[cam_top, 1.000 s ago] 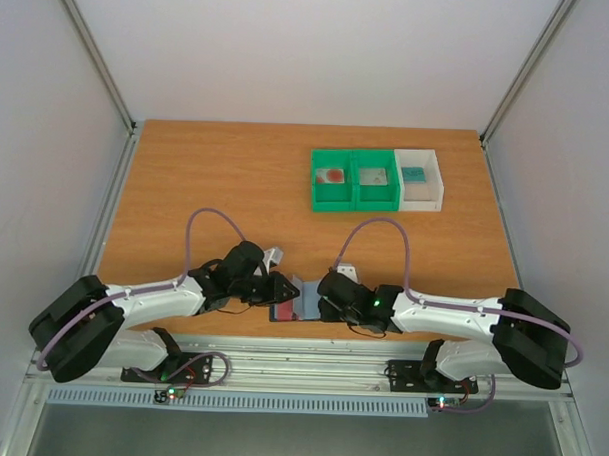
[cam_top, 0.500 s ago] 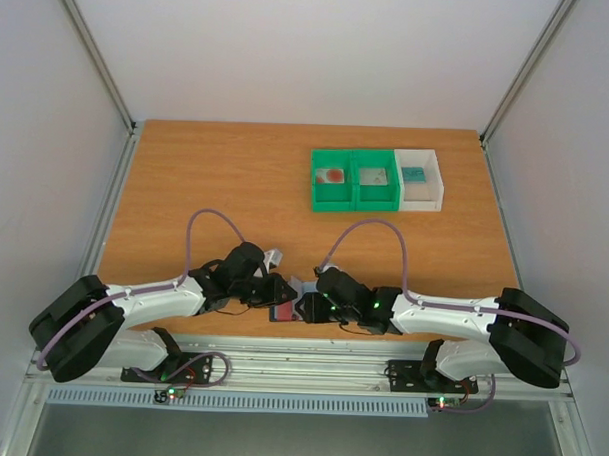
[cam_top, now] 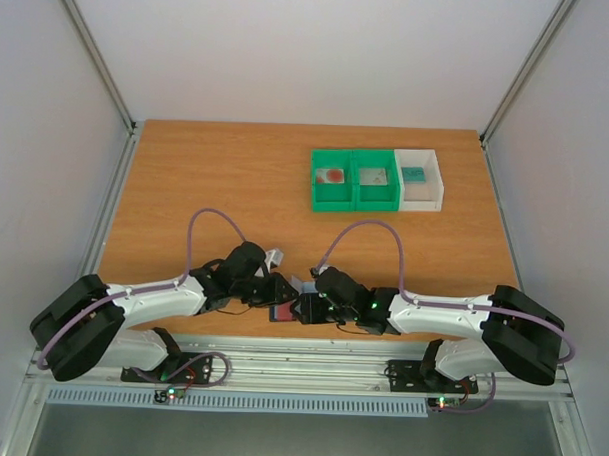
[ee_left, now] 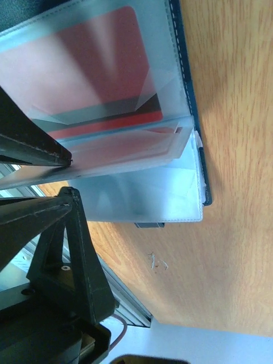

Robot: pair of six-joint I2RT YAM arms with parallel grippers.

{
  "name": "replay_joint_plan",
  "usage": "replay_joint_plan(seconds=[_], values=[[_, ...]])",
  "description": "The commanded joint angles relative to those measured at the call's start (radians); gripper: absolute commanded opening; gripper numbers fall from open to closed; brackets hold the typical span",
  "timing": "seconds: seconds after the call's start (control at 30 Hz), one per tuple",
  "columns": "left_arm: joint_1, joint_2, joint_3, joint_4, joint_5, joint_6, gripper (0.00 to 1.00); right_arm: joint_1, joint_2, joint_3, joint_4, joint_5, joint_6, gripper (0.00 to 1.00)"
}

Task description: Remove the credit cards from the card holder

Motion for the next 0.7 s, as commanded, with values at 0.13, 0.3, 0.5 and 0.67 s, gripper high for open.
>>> replay_joint_plan(seconds=[0.13, 0.3, 0.5, 0.67], values=[[-0.005, 0.002, 0.029, 0.011, -0.021, 0.006, 0.21, 0.0, -0.005, 0.008, -0.046, 0.054, -0.001, 0.33], [-0.006, 0.0, 0.028, 0.002, -0.03, 0.007, 0.26, 0.0, -0.018, 0.001, -0.047, 0.057, 0.003, 0.31], [-0.006, 0.002, 0.028, -0.004, -0.039, 0.013, 0.28, 0.0, -0.04, -0.002, -0.069, 0.091, 0.006, 0.23], [-0.007, 0.002, 0.029, -0.004, -0.039, 0.011, 0.28, 0.0, -0.055, 0.004, -0.106, 0.142, -0.001, 0.14]])
